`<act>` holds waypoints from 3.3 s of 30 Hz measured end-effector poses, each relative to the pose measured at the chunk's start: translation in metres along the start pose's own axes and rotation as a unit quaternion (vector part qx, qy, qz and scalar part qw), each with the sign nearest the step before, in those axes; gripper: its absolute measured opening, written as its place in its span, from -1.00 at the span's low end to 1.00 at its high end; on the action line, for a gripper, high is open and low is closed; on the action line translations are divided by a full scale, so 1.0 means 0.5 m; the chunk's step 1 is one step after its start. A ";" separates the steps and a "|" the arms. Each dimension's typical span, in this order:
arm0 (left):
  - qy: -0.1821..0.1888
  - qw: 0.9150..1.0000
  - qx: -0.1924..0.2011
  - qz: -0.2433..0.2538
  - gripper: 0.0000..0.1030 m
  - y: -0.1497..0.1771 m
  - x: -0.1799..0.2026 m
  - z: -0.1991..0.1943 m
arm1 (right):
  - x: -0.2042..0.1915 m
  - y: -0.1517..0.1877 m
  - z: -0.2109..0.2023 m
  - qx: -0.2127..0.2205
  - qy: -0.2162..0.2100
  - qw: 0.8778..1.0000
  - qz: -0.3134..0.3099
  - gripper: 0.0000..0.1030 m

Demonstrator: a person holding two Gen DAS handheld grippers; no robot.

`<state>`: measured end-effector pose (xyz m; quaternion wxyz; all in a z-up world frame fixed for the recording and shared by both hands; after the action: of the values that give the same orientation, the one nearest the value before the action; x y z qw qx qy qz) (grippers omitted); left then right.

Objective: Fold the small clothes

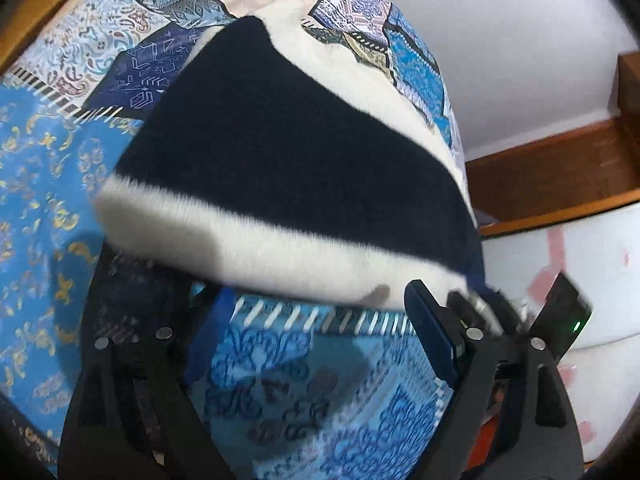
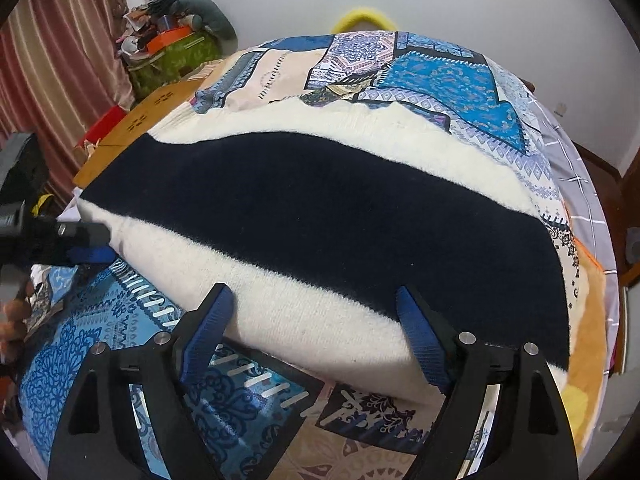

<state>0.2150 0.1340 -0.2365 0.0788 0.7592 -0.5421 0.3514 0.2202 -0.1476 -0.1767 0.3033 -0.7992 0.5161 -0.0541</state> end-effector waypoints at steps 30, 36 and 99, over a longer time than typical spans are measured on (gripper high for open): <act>-0.136 0.963 0.218 0.085 -0.67 -0.113 0.088 -0.260 | 0.091 -0.030 -0.122 0.066 0.032 0.996 0.043 0.60; -0.191 0.943 0.236 0.135 -0.70 -0.156 0.156 -0.262 | 0.112 -0.013 -0.113 0.055 0.031 0.996 0.059 0.60; -0.077 0.911 0.025 0.405 -0.54 0.034 0.552 0.127 | 0.255 -0.081 -0.183 0.115 0.018 0.983 0.140 0.60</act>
<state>0.2744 -0.1164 -0.1170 -0.1313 0.5013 -0.7983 0.3068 0.2743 -0.2848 -0.1096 0.3885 -0.6777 0.6185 -0.0850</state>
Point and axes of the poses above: each gripper's, at about its wrist camera, not at the fingertips, and z roughly the way its jaws point, x to its right, y to its underside, the point moved 1 cm from there along z, roughly the way its jaws point, and after that the axes turned 8 degrees about z, right-handed, at the moved point
